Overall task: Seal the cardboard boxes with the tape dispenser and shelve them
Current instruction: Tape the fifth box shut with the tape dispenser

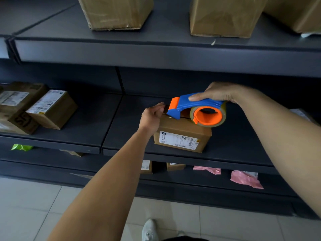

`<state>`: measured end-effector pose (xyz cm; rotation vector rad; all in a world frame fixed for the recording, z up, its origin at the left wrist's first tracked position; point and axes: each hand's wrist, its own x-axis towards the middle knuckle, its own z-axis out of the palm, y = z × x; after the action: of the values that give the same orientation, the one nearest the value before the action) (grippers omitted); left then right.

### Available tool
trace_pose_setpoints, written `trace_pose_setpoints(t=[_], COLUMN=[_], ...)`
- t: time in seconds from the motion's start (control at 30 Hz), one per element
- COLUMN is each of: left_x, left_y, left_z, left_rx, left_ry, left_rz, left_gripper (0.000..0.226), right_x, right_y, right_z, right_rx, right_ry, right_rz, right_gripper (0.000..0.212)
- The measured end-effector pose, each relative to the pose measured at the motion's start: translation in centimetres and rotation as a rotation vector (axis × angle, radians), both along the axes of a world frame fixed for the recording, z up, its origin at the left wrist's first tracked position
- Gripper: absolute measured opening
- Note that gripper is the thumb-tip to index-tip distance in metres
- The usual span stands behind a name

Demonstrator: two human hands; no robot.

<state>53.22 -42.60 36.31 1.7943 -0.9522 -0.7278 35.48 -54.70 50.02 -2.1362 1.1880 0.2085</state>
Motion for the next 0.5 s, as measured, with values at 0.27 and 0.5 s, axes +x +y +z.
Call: trace_pose_setpoints(t=[0.27,0.5], left_x=[1.7,0.2], left_y=[0.5,-0.3], left_z=[-0.4,-0.1], left_rx=[-0.017,-0.001], left_ry=[-0.053,-0.080], left_rz=[-0.001,-0.044], left_gripper=[0.031,0.031], right_x=[-4.6,-9.5], right_y=[-2.0,-2.7], right_z=[1.1,1.3], right_rx=[-0.053,-0.001], right_ry=[0.014,0.069], right_rz=[-0.028,-0.075], right_gripper=[0.074,0.092])
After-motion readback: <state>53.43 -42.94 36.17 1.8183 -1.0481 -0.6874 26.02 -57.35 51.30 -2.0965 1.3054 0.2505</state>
